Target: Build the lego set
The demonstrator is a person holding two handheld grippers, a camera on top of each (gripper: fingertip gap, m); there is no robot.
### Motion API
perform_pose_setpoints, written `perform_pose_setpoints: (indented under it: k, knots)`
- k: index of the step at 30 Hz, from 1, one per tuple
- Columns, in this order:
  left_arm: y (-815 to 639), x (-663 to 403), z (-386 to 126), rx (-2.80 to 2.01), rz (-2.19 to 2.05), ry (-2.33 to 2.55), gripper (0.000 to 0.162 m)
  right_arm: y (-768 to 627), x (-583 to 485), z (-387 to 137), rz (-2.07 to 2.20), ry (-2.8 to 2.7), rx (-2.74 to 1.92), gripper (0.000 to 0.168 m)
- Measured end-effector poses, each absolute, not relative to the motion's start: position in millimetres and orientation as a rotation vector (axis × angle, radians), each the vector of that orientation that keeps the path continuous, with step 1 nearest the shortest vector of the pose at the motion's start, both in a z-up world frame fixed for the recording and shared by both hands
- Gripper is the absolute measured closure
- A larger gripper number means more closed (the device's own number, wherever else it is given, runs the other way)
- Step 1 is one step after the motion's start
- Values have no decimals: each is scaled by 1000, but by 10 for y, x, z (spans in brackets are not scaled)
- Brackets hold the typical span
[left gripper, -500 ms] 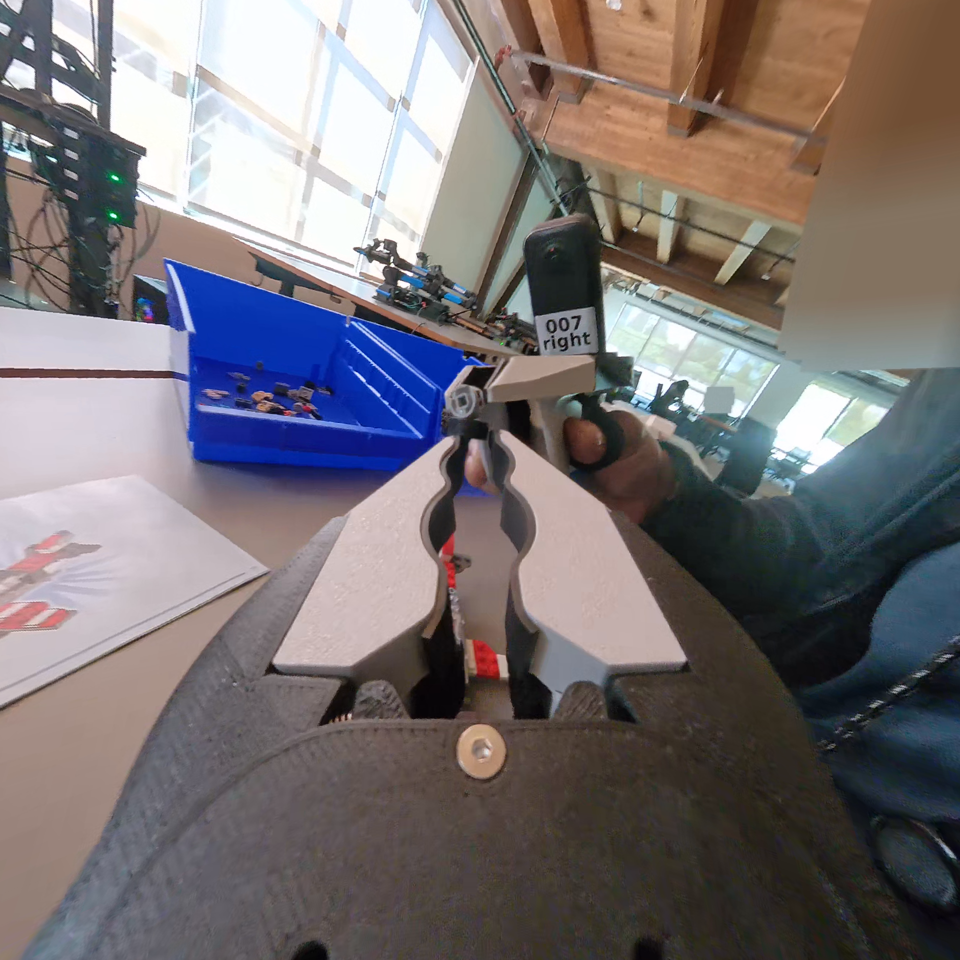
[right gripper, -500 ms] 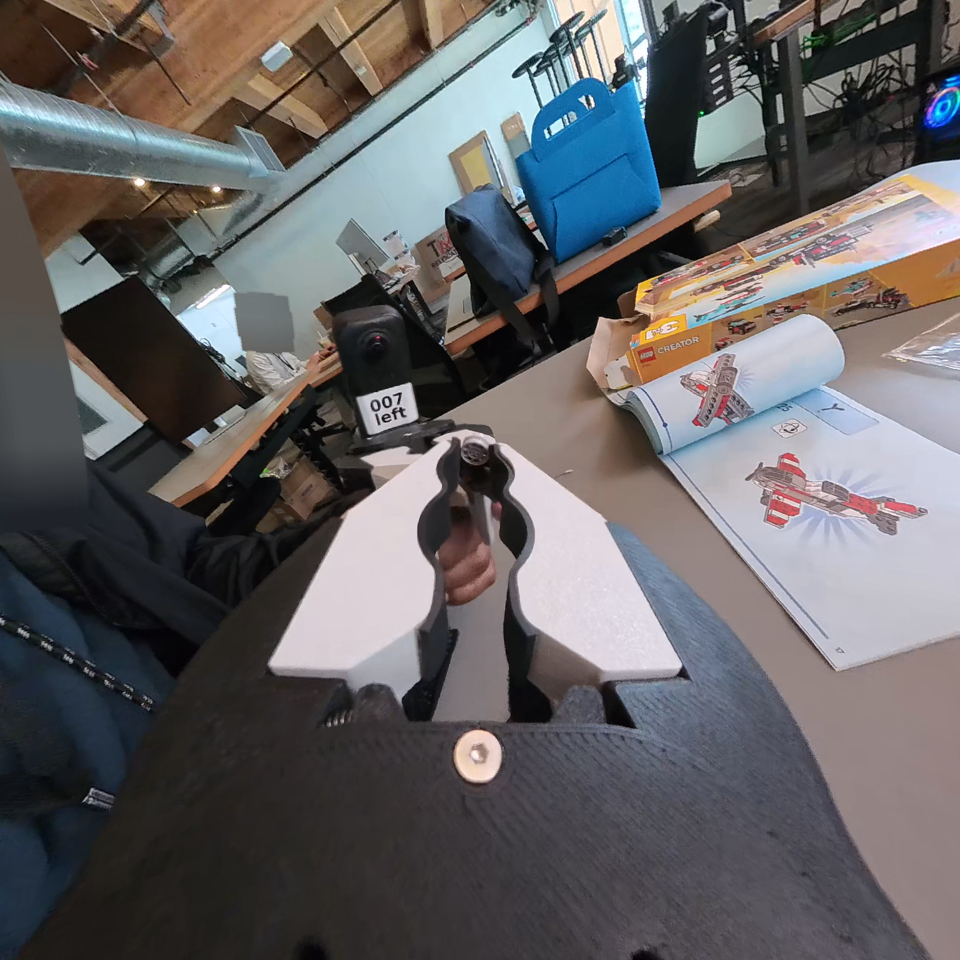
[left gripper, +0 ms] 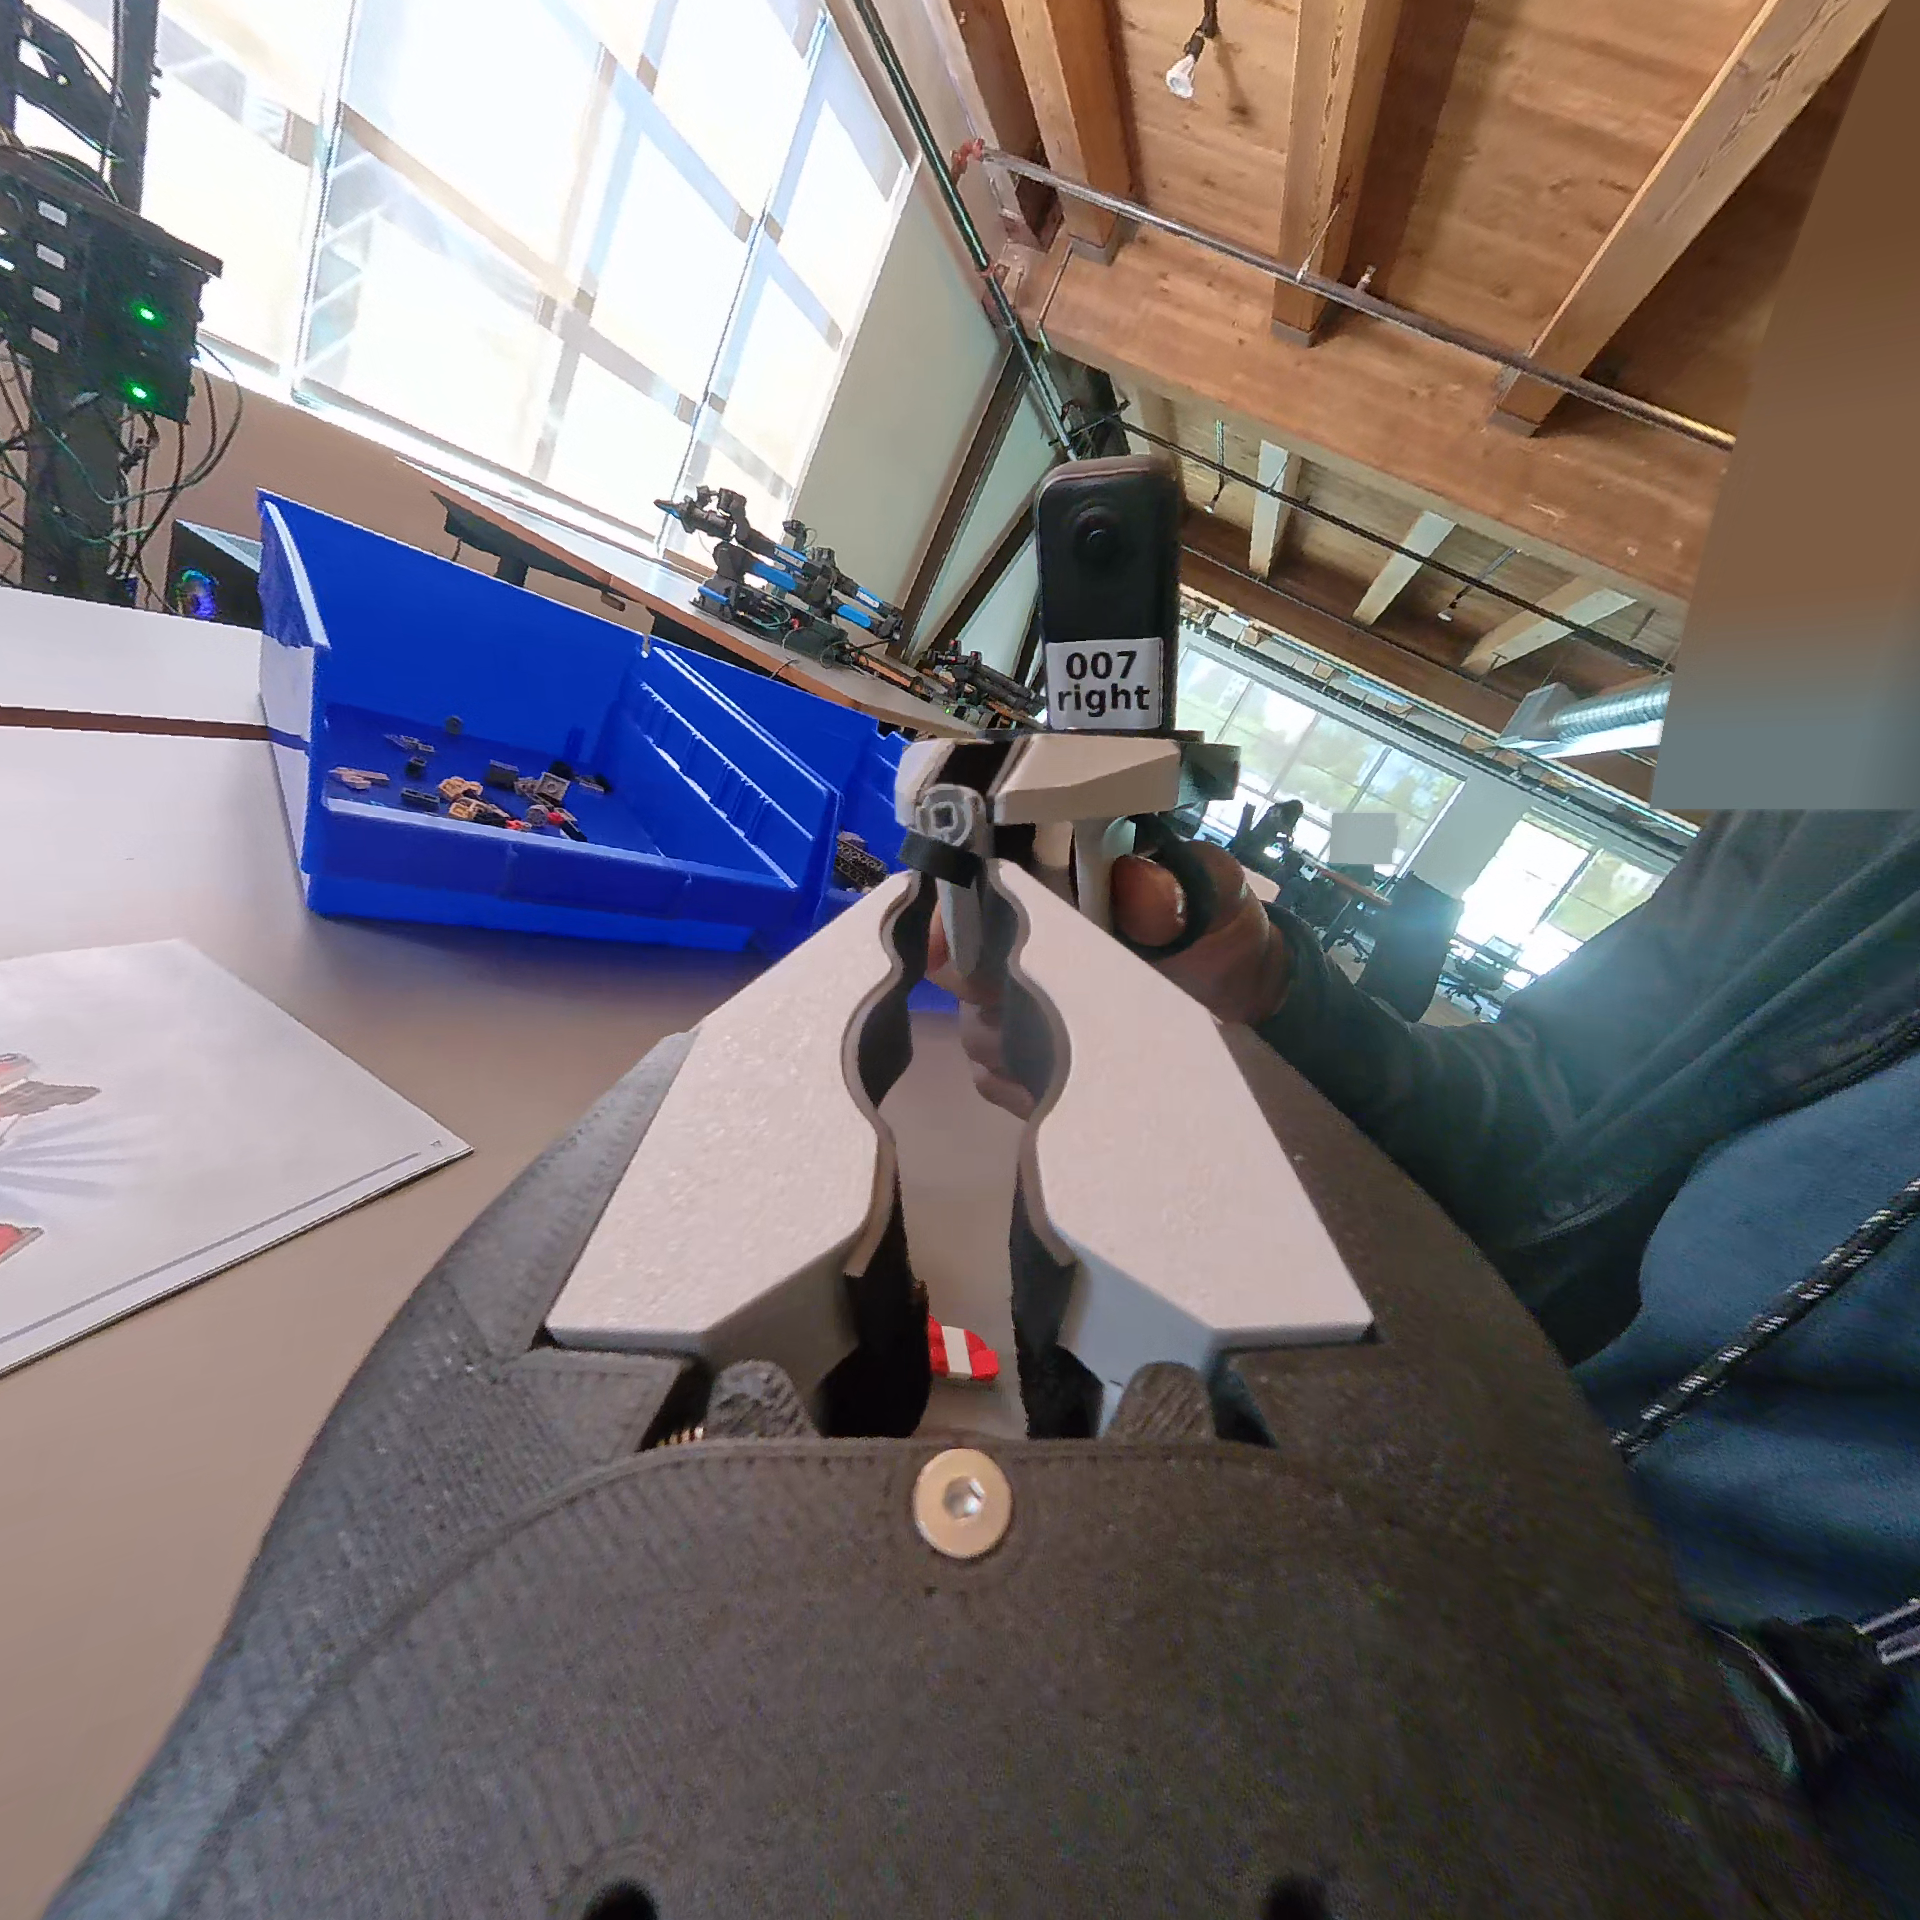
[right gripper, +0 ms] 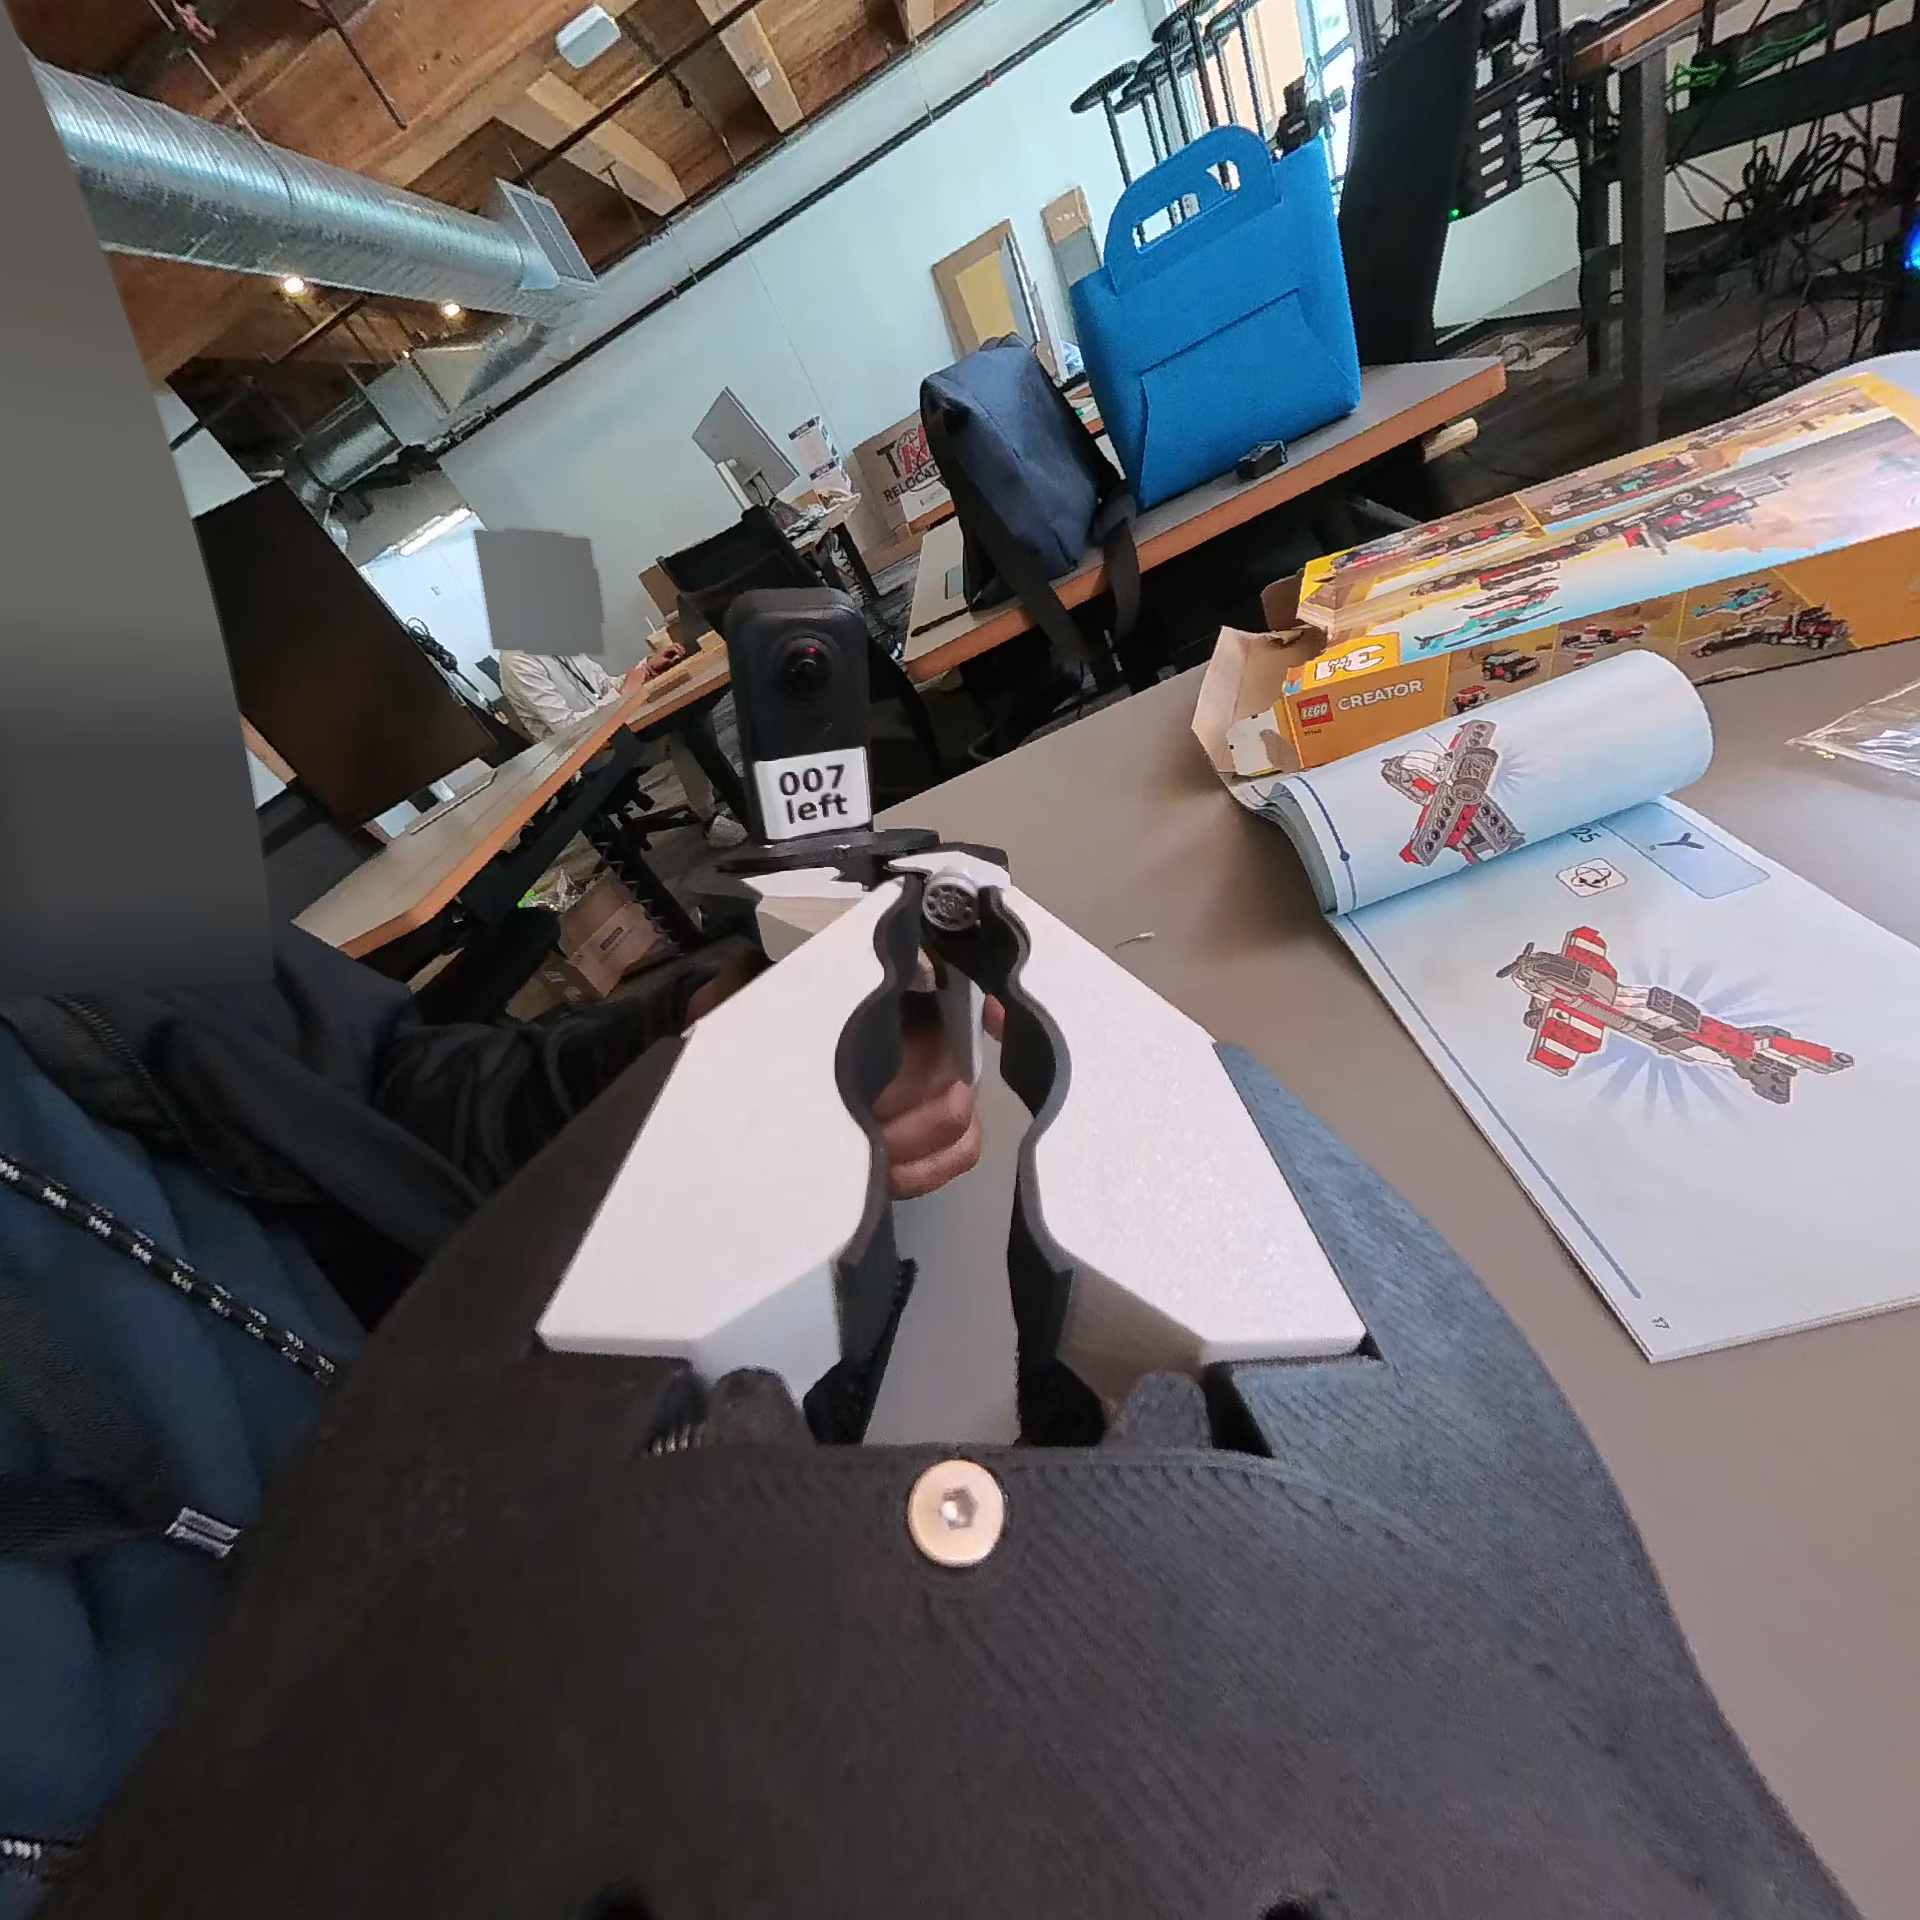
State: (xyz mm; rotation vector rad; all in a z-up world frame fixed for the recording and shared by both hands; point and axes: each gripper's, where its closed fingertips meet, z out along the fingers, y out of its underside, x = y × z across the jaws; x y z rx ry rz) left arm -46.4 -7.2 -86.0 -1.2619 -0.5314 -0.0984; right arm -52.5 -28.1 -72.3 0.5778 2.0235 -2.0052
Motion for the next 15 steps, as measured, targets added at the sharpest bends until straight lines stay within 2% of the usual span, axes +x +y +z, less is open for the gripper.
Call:
perform_pose_setpoints:
  k: [15]
  knots:
    - [-72, -443, -837, -1253, -110, -521, 154, -302, -482, -691, -2036, 1981, 538, 157]
